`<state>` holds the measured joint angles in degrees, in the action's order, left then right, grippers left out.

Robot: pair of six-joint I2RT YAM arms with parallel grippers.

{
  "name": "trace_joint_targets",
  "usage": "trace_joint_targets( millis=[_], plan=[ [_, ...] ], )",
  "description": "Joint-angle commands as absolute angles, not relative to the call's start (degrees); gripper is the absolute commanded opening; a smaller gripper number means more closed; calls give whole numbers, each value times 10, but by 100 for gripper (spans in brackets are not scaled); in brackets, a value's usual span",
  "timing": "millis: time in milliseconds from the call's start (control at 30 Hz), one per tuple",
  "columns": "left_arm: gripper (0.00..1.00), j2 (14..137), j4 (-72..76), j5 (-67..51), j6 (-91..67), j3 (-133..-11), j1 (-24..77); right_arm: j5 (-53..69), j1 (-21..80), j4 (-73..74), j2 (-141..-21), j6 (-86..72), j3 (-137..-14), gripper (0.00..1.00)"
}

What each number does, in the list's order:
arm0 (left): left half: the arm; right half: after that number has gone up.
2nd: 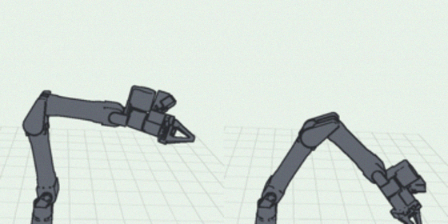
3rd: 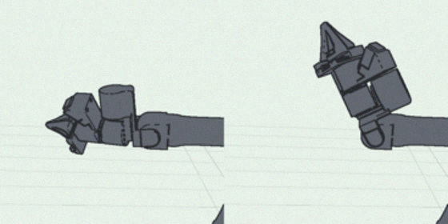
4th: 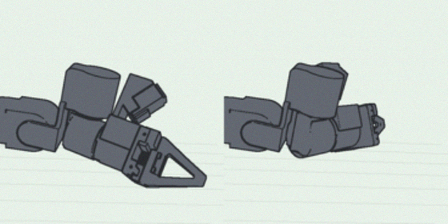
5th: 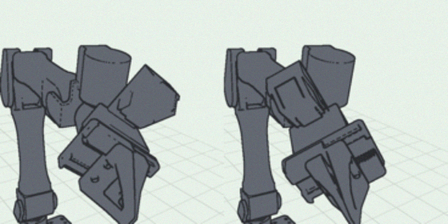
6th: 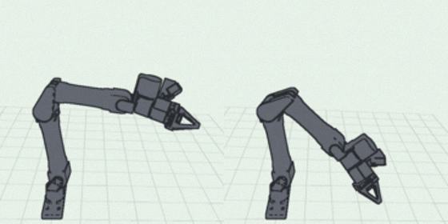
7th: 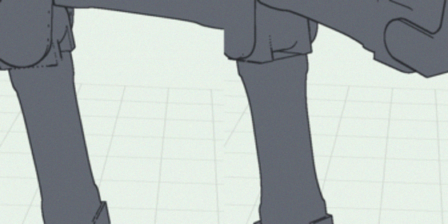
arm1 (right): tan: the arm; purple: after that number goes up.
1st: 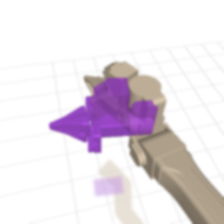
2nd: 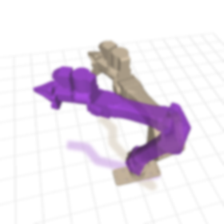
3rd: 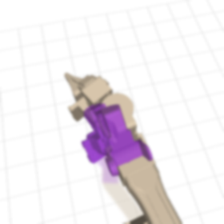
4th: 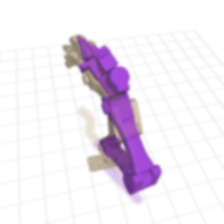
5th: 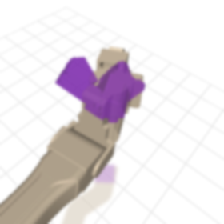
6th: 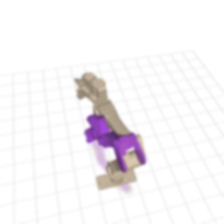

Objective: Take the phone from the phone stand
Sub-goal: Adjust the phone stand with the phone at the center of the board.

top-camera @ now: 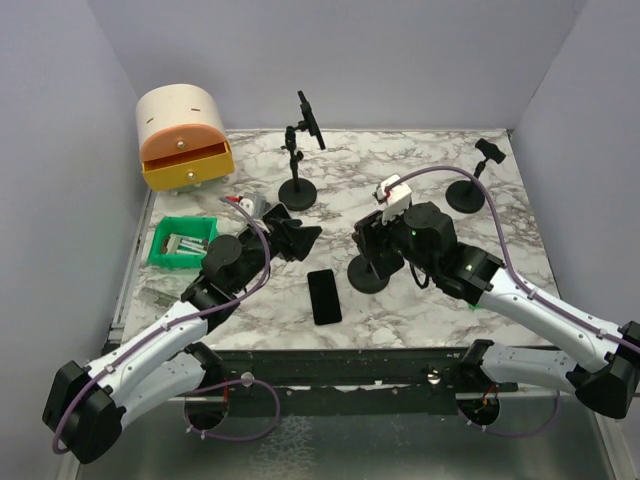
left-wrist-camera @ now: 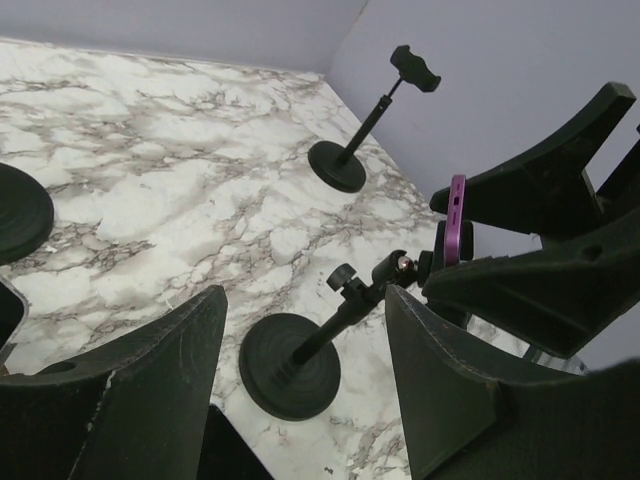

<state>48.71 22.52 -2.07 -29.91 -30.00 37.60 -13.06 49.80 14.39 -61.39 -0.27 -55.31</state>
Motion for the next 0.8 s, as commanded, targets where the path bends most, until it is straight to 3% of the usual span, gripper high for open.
trace_joint_targets(
  millis=[0,300,767],
  plan=[
    [65,521,298,-105,-288,-292,375,-183,500,121,-621,-117,-567,31],
    [65,626,345,-269,-313,-339,381,-271,500,135,-615,-215,-563,24],
    [66,718,369,-282,-327,-395,432,-266,500,126,-614,-231,-560,21]
  ],
)
